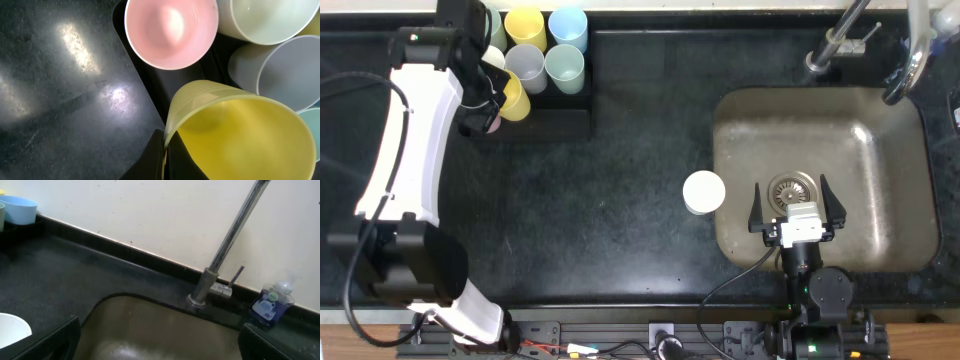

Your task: Store Cups

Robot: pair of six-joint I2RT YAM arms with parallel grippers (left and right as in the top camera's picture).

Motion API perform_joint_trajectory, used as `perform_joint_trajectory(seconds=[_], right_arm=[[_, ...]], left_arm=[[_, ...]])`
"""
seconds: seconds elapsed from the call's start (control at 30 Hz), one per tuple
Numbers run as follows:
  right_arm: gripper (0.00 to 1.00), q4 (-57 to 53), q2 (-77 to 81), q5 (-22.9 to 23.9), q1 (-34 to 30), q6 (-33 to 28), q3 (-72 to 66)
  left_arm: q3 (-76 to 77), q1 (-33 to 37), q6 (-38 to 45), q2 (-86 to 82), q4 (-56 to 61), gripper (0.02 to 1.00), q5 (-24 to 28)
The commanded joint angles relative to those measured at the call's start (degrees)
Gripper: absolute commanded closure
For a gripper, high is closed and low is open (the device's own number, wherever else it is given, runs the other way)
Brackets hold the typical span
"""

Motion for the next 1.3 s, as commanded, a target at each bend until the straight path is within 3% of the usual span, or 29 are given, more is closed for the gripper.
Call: perform_joint_trajectory(seconds=[0.03,1.3], right_arm=[[0.005,0.28,-0.63,0.44,0.24,0.22,-0.76],[0.003,0.28,-0.63,0.44,0.24,0.22,-0.76]], left_arm=[[-0.94,-0.81,0.24,1.46,-0.42,0.982,0.13],[-7.23,-1.44,-0.37,6.91,8.02,0.982,-3.87]])
